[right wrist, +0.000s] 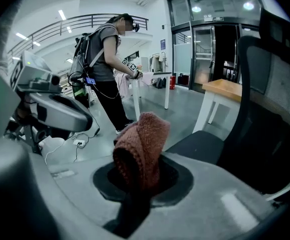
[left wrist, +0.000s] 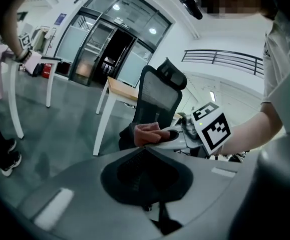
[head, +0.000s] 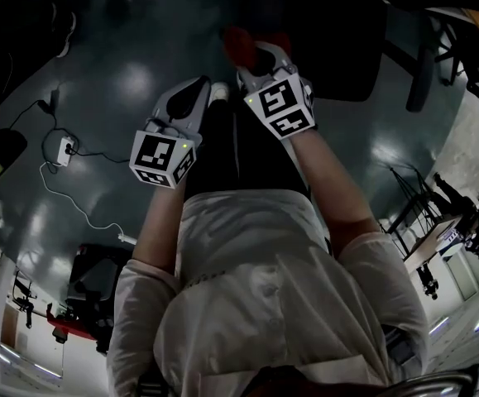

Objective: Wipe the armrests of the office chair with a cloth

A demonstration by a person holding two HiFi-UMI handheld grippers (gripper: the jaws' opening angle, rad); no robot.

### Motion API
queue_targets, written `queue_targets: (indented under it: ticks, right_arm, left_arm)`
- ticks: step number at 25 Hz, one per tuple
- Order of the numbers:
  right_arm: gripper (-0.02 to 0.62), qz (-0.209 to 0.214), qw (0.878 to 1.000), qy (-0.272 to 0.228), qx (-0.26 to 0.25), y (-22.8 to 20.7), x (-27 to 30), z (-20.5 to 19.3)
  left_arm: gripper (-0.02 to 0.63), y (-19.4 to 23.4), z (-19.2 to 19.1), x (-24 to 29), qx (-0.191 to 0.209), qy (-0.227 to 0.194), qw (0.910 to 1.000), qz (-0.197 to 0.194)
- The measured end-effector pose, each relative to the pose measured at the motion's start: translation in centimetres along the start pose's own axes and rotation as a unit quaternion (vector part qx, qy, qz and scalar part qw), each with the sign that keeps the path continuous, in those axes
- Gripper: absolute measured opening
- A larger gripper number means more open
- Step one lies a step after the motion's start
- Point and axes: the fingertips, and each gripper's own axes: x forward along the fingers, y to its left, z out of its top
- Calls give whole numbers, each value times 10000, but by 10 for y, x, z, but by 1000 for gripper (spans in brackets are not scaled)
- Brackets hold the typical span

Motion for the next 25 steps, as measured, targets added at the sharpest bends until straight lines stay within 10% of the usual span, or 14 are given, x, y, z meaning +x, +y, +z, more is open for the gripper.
queue_targets:
  ticks: [14,25]
  right_arm:
    - [46,721,9924,247,971,73,-43,-45]
    - [46,-558,9942,-545,740,-126,-55,28]
  left_arm:
    - [17,-16,-5,-3,233,164,9990,-345]
    - [17,-19,33,28,189,-46,9997,-144]
